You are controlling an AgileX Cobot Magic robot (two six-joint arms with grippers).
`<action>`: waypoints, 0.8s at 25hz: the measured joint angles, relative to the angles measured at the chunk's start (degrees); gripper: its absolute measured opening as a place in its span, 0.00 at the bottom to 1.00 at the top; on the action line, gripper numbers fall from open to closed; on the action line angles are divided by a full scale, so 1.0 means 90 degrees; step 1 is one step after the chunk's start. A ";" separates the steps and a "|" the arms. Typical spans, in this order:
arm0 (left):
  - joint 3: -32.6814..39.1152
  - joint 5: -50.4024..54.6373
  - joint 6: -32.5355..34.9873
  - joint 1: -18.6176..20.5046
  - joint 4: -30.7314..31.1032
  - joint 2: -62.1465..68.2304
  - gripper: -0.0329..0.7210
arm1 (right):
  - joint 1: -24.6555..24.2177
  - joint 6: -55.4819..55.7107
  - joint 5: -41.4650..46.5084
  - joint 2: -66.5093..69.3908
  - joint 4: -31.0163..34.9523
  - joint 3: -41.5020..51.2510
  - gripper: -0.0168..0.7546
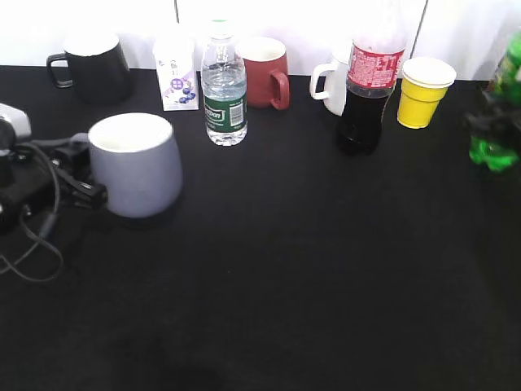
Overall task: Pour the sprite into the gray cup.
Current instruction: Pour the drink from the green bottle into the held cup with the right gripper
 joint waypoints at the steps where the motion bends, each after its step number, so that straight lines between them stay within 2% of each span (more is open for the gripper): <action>1: 0.0000 0.0000 0.0000 -0.0102 0.0057 0.0000 0.12 | 0.0029 0.0000 -0.0033 -0.0411 -0.0234 0.0409 0.58; 3: 0.0000 0.0000 0.0000 -0.0348 0.0117 0.0000 0.12 | 0.0362 -0.0013 -0.0112 -0.1232 -0.0447 0.1215 0.58; 5: 0.0000 0.0000 0.0000 -0.0613 0.0117 0.0000 0.12 | 0.1153 -0.0060 -0.0046 -0.1868 -0.0580 0.1662 0.58; 8: 0.0000 0.0000 0.0000 -0.1134 0.0123 0.0000 0.12 | 0.2681 -0.0865 0.0461 -0.2141 -0.0625 0.1637 0.58; 10: 0.0000 0.0000 0.0000 -0.1474 0.0143 0.0000 0.12 | 0.3312 -0.1488 0.1159 -0.2141 -0.0660 0.1292 0.58; 12: 0.0000 0.0000 0.0000 -0.1622 0.0190 0.0000 0.12 | 0.3486 -0.2314 0.1693 -0.2141 -0.0660 0.0923 0.58; 16: 0.0000 0.0000 0.0000 -0.1622 0.0197 0.0000 0.12 | 0.3493 -0.4712 0.2117 -0.2141 -0.0633 0.0802 0.58; 18: 0.0000 0.0000 0.0000 -0.1622 0.0220 0.0000 0.12 | 0.3493 -0.5651 0.2123 -0.2141 -0.0419 0.0802 0.58; 20: 0.0000 0.0000 0.0000 -0.1622 0.0413 0.0000 0.12 | 0.3493 -0.6686 0.2123 -0.2141 0.0115 0.0802 0.58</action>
